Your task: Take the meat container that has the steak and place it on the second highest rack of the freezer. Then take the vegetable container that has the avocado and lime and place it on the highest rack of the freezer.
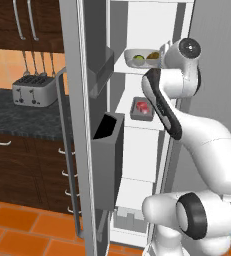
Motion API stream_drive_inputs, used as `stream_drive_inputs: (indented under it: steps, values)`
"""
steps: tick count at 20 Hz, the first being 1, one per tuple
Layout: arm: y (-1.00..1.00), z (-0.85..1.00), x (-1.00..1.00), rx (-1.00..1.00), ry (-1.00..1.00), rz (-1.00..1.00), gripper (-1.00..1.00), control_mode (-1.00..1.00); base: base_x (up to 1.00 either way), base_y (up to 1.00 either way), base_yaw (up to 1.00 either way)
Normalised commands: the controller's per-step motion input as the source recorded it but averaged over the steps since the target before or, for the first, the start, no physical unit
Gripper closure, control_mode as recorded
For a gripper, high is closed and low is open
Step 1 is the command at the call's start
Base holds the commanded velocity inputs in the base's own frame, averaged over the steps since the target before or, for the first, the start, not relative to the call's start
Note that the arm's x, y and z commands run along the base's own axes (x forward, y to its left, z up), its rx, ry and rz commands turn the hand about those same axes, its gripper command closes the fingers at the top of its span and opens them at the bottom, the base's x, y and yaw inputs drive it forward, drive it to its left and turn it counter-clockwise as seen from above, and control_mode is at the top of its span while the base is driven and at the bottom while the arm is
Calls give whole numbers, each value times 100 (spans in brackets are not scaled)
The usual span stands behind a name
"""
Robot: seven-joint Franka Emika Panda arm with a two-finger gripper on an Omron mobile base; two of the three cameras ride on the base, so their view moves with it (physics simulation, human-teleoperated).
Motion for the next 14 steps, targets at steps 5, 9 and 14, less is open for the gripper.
stream_drive_inputs:
  steps: [5, 9, 14]
  values:
    - [13, -43, -100, 0, 7, 6, -100, -100, 0, 0, 0]
    - [14, -57, -100, 0, 14, 5, -100, -100, 0, 0, 0]
    - [10, -13, -100, 0, 17, 5, -100, -100, 0, 0, 0]
